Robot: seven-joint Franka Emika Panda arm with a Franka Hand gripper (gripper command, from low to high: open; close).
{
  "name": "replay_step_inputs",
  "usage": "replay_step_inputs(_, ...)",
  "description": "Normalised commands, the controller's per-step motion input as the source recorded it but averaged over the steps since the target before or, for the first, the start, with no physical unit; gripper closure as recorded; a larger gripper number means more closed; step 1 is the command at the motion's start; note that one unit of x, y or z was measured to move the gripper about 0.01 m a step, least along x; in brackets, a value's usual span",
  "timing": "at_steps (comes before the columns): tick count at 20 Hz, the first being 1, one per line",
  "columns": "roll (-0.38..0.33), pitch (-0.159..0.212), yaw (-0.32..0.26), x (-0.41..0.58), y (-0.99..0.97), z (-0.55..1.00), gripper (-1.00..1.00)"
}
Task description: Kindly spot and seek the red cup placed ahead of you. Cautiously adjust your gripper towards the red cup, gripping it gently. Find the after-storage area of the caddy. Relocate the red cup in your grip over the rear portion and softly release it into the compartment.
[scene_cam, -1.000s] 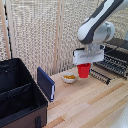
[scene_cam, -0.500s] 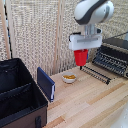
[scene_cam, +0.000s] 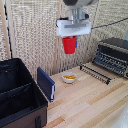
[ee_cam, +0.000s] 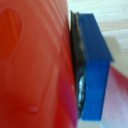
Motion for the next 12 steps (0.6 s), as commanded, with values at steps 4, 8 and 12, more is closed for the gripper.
replay_step_inputs(4, -0.001, -0.058, -0.003, 0.272, 0.85, 0.41, 1.0)
replay_step_inputs(8, -0.007, -0.08, -0.009, 0.284, 0.85, 0.38, 1.0)
replay_step_inputs(12, -0.011, -0.081, -0.006, 0.305, 0.84, 0.33, 1.0)
